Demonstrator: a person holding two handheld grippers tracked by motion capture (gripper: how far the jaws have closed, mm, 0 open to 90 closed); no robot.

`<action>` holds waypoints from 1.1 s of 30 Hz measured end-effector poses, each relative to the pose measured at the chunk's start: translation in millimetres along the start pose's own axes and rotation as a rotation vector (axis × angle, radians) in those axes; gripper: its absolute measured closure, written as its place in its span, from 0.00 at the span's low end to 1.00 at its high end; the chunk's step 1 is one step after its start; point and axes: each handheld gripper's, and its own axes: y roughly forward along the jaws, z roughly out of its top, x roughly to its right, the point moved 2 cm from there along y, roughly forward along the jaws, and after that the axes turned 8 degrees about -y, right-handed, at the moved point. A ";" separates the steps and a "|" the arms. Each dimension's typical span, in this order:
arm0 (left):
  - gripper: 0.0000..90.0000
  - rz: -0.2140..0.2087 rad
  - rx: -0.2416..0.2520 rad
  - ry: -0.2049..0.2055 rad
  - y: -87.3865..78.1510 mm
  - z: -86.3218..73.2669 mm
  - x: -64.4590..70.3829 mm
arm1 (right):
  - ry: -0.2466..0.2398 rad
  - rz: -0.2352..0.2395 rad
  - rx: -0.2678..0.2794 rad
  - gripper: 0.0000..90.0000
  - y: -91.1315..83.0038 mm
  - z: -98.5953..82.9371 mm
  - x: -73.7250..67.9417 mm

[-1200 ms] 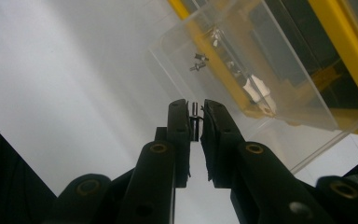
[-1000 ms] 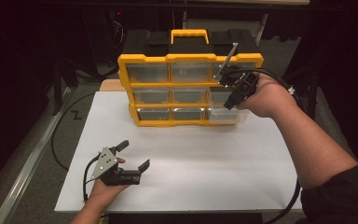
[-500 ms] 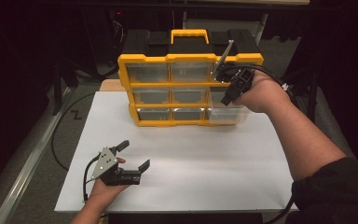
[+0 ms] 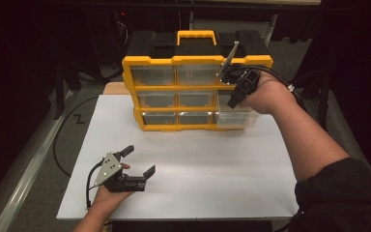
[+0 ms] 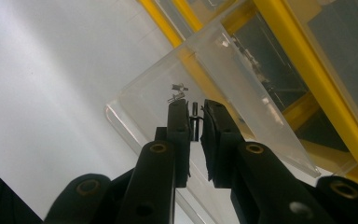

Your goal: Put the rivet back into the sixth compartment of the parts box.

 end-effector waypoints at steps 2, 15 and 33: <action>0.01 0.000 0.000 0.001 -0.1 0.0 -0.2 | 0.000 -0.001 -0.004 0.92 -0.4 -0.5 0.5; 0.01 0.000 -0.003 0.002 0.2 -0.3 0.3 | 0.017 0.006 0.045 0.62 -17.1 -13.8 -3.8; 0.01 -0.008 -0.008 0.007 0.9 -0.7 1.5 | -0.004 0.010 0.035 0.61 -12.9 -33.3 -30.6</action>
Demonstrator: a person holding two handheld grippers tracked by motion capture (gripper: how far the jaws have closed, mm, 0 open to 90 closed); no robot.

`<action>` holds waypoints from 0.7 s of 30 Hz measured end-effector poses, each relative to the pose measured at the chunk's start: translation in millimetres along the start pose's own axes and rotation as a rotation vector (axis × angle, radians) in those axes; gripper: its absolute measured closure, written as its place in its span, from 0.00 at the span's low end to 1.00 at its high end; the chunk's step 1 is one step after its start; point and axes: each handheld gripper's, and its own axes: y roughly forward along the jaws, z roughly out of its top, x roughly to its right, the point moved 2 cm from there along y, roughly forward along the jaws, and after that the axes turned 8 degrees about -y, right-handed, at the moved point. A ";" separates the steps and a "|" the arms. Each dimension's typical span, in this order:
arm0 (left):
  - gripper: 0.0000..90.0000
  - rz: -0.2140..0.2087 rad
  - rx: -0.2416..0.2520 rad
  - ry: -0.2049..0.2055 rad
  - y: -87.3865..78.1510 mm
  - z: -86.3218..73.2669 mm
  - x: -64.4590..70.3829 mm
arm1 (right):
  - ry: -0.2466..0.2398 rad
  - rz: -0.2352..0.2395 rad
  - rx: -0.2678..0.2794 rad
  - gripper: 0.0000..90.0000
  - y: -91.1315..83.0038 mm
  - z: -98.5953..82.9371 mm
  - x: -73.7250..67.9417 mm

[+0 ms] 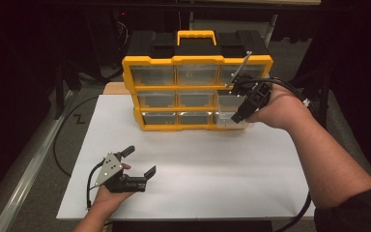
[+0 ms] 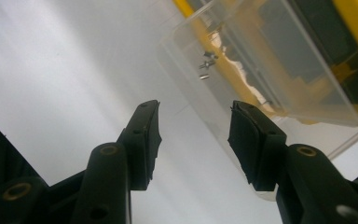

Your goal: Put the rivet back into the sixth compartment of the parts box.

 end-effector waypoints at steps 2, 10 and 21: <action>0.01 0.000 0.000 0.000 0.1 -0.1 0.1 | -0.006 0.005 -0.002 0.61 2.6 -1.8 -2.8; 0.01 -0.002 -0.004 0.002 1.1 -0.7 0.3 | -0.032 0.030 -0.003 0.60 14.2 -7.6 -16.4; 0.01 -0.004 -0.005 0.007 1.1 -0.6 0.7 | -0.024 0.043 -0.015 0.52 41.5 -19.3 -30.8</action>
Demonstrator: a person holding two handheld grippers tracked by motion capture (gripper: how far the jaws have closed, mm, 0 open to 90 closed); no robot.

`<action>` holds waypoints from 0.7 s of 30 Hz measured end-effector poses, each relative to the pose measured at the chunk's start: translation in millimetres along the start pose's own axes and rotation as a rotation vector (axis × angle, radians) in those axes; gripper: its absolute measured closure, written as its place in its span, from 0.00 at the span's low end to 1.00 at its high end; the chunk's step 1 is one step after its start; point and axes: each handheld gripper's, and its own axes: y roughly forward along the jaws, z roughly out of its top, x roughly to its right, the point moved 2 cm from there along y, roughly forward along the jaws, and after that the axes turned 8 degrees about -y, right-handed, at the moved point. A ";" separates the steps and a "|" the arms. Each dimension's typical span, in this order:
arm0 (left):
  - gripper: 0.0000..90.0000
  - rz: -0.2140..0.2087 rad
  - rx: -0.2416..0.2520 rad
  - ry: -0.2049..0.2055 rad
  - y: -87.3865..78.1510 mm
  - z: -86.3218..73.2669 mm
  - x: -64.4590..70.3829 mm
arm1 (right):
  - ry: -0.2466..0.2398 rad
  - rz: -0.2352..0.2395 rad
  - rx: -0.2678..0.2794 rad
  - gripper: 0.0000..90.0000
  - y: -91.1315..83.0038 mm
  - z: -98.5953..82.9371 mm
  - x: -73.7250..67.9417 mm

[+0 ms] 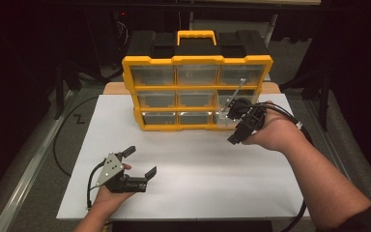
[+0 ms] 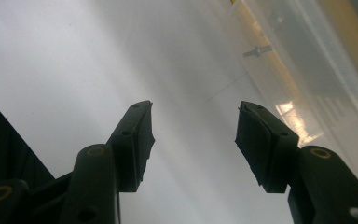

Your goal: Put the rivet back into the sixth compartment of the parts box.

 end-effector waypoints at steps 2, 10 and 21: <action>0.00 -0.001 0.001 0.000 -0.1 0.1 0.0 | 0.000 0.001 0.001 0.50 5.9 -2.3 -0.8; 0.01 0.000 0.004 0.000 -0.3 0.2 -0.1 | 0.023 0.004 -0.003 0.43 35.2 -12.7 -5.9; 0.01 0.003 -0.004 0.003 0.2 -0.3 -0.4 | 0.058 -0.040 0.008 0.24 75.7 -27.3 -12.4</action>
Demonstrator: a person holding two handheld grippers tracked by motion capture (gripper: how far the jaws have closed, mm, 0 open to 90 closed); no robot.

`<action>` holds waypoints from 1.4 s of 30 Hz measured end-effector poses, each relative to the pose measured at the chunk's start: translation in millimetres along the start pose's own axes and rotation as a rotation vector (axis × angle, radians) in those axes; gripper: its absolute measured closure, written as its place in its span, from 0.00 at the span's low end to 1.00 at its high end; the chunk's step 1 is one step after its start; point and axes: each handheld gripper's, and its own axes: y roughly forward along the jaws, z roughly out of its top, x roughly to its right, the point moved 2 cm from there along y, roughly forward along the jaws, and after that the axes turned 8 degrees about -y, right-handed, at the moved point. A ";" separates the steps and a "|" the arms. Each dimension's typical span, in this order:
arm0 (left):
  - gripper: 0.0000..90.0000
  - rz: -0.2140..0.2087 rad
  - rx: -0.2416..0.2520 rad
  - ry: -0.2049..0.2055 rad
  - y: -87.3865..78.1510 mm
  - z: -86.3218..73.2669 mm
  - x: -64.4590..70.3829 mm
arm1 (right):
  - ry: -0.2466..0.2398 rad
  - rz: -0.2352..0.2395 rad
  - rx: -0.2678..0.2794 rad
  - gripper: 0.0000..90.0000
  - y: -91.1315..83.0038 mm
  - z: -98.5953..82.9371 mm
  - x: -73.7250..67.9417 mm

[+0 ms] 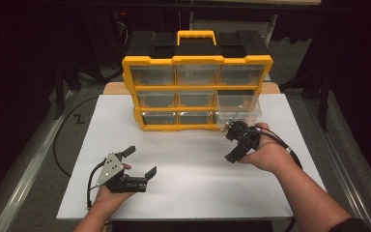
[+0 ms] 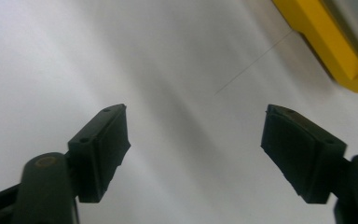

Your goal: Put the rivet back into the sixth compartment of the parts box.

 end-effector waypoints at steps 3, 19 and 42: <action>0.01 0.003 -0.001 0.001 0.5 -0.2 0.0 | 0.010 0.001 -0.002 0.20 10.0 -3.7 -2.7; 0.01 0.065 -0.061 -0.033 5.7 -5.3 -6.2 | 0.079 -0.066 0.134 0.01 45.9 -28.2 -17.4; 0.01 0.122 -0.189 -0.097 13.7 -13.6 -8.3 | 0.266 -0.190 0.516 0.01 62.8 -81.5 -30.1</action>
